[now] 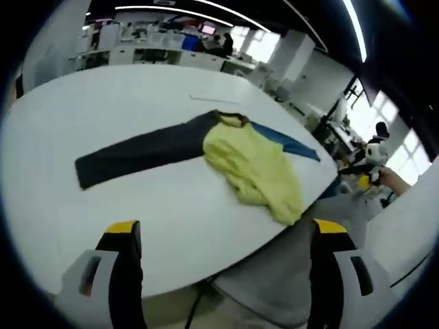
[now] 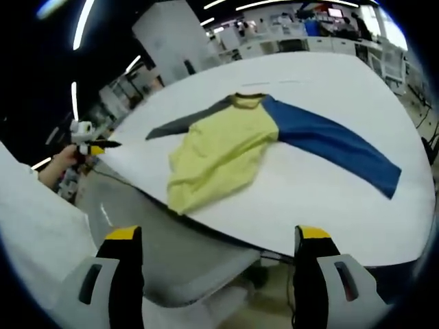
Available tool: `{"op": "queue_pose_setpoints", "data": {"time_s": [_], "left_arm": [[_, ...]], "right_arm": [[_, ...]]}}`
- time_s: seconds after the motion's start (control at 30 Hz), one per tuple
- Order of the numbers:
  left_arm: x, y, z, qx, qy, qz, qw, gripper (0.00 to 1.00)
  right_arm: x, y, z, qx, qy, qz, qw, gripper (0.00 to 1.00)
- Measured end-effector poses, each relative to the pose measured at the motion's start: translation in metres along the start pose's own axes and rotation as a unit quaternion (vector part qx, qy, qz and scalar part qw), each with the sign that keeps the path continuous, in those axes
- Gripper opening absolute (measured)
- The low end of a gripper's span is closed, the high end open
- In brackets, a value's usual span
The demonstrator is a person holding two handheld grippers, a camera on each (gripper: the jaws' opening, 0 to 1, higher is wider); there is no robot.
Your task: Fold the garment on the visible template until the final outline fits inside the template.
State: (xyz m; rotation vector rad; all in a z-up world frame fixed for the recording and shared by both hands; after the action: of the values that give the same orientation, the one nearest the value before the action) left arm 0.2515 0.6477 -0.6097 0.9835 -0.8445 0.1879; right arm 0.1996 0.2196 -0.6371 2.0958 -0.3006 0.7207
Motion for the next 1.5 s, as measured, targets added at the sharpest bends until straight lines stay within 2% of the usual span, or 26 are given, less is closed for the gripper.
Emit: {"op": "queue_pose_setpoints", "data": {"time_s": [0.57,0.8,1.5], "left_arm": [[-0.017,-0.001,0.013,-0.011,0.0,-0.019,0.9998,0.99],[-0.018,-0.001,0.013,-0.008,0.001,-0.021,0.9997,0.99],[-0.023,-0.01,0.016,-0.022,-0.001,-0.041,0.9989,0.99]], "right_arm": [[-0.001,-0.003,0.0,0.009,-0.002,0.001,1.0,0.94],[-0.002,-0.006,0.001,0.011,-0.004,-0.001,0.9999,1.0],[0.001,-0.016,0.0,0.024,-0.002,-0.016,0.9996,1.0]]}}
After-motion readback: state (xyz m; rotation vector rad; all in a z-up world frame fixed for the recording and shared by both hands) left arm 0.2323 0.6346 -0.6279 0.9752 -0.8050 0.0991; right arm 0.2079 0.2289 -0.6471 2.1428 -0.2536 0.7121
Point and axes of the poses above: the point that each gripper's makers call its tool centre point, and the gripper's own axes: y roughly backward along the fingers, z roughly to its right, x roughly out of its top, the point moved 2 cm from there along y, roughly backward along the fingers, and after that the axes turned 6 degrees about -y, right-handed, at the moved point
